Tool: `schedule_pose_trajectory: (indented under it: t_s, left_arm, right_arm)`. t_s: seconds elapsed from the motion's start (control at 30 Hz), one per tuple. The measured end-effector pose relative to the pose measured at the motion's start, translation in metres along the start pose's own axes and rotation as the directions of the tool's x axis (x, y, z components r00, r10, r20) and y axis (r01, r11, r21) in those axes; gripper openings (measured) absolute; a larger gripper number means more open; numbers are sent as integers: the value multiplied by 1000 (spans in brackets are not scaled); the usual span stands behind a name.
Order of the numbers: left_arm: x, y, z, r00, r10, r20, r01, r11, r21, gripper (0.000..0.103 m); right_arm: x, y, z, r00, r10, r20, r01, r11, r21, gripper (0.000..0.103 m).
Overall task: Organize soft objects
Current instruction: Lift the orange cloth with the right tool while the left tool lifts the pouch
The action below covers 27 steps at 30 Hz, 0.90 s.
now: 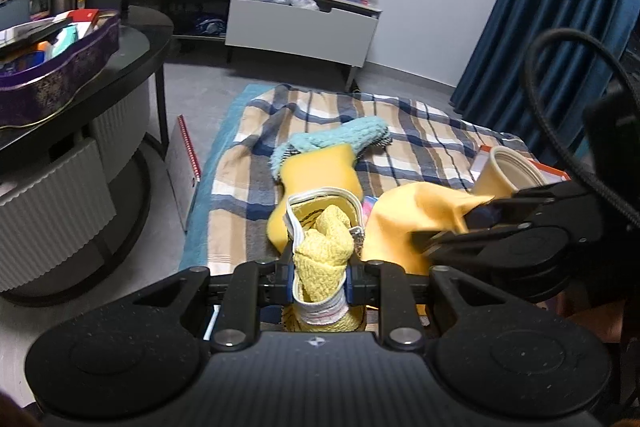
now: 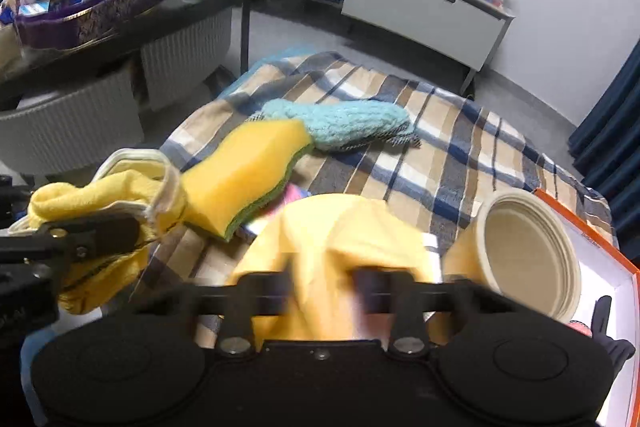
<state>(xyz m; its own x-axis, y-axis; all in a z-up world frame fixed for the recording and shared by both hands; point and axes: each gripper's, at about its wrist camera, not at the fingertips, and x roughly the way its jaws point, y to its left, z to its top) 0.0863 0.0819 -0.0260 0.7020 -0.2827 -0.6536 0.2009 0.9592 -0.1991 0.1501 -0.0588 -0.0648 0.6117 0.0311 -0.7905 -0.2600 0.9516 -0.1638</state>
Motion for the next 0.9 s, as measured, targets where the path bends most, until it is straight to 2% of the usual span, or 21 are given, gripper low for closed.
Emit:
schedule_pose_trajectory:
  t_s: [0.07, 0.13, 0.23, 0.43, 0.63, 0.73, 0.77, 0.8, 0.83, 0.87, 0.9]
  left_arm:
    - [-3, 1, 0, 1000, 9, 4, -9, 1000, -6, 23]
    - [-4, 1, 1, 1000, 15, 7, -15, 1000, -10, 23]
    - [-6, -4, 4, 1000, 15, 16, -14, 1000, -9, 23]
    - [-11, -17, 13, 999, 3, 50, -4, 1000, 16, 23]
    - [-12, -31, 26, 998, 7, 61, -10, 999, 39, 23]
    - [-13, -38, 31, 997, 14, 75, -18, 998, 60, 23]
    - [-14, -39, 32, 997, 18, 78, -22, 998, 59, 23]
    - [-14, -40, 32, 997, 20, 78, -24, 998, 53, 23]
    - [-14, -40, 31, 997, 23, 77, -27, 998, 50, 23]
    - [-15, -40, 29, 996, 34, 78, -38, 998, 49, 23]
    - [-16, -39, 27, 996, 45, 78, -49, 997, 52, 23]
  right_arm:
    - [-12, -8, 1, 998, 28, 54, -30, 999, 36, 12]
    - [-28, -20, 3, 992, 48, 116, -58, 995, 81, 12]
    - [-54, -38, 6, 974, 78, 210, -108, 985, 134, 3]
    - [-92, -62, 7, 943, 88, 320, -150, 973, 174, 2]
    - [-124, -77, 9, 901, 83, 425, -172, 969, 175, 2]
    - [-123, -77, 10, 913, 135, 386, -202, 969, 140, 2]
    - [-119, -74, 8, 918, 134, 375, -197, 971, 136, 5]
    - [-114, -71, 6, 926, 134, 352, -187, 975, 122, 15]
    - [-104, -67, 6, 939, 142, 315, -183, 978, 104, 40]
    - [-97, -64, 4, 944, 149, 294, -185, 977, 101, 72]
    - [-91, -61, 1, 948, 149, 282, -185, 977, 107, 82]
